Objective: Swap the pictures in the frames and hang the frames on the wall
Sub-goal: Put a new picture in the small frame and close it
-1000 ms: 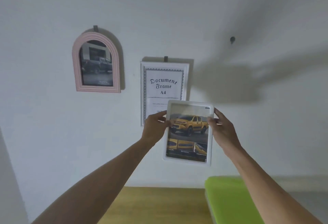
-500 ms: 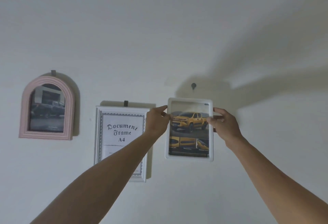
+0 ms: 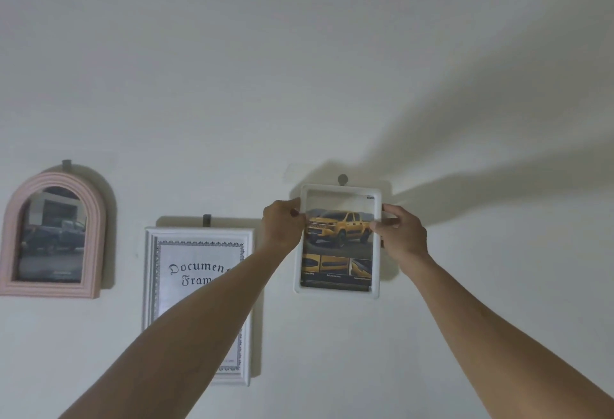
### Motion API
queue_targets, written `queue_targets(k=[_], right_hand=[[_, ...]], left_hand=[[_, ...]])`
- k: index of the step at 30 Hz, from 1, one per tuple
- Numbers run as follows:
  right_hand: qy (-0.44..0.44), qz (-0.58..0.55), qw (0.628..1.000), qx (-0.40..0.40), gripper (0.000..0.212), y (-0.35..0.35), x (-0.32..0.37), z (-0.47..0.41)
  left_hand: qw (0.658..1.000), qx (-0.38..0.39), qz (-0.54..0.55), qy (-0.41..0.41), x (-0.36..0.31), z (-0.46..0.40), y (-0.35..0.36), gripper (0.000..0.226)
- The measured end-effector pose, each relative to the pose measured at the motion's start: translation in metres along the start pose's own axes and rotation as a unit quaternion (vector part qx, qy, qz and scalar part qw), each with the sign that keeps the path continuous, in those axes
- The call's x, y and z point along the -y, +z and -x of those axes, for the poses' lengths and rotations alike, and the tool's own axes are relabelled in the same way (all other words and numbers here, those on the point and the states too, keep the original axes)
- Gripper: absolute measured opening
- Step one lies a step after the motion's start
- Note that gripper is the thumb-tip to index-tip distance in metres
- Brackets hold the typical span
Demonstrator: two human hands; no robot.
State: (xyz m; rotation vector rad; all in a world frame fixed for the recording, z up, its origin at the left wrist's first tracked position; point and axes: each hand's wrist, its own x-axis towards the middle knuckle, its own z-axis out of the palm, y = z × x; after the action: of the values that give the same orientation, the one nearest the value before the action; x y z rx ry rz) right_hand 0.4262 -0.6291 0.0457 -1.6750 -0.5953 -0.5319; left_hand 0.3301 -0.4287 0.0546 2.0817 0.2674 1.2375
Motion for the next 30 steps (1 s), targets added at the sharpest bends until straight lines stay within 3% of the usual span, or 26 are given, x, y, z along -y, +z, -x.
queue_targets(k=[4,7,9,12,30], right_hand=[[-0.021,0.029,0.999,-0.04,0.033,0.003,-0.007,-0.004],[-0.036,0.044,0.997,-0.045,0.031,0.005,-0.008,-0.005],[-0.045,0.055,0.997,-0.044,0.03,0.006,-0.008,-0.004],[-0.051,0.064,0.996,-0.041,0.03,0.006,-0.007,-0.004],[-0.035,0.092,0.995,-0.019,0.04,-0.01,-0.008,0.012]], left_hand=[[1.0,-0.017,0.005,0.016,0.005,-0.002,0.007,0.009],[0.999,-0.036,0.023,0.015,0.009,-0.002,0.011,0.023],[0.998,-0.041,0.037,0.02,0.008,0.001,0.011,0.007],[0.998,-0.049,0.033,0.024,0.005,0.003,0.011,0.034],[0.998,-0.043,0.052,0.008,0.009,0.014,0.004,0.048]])
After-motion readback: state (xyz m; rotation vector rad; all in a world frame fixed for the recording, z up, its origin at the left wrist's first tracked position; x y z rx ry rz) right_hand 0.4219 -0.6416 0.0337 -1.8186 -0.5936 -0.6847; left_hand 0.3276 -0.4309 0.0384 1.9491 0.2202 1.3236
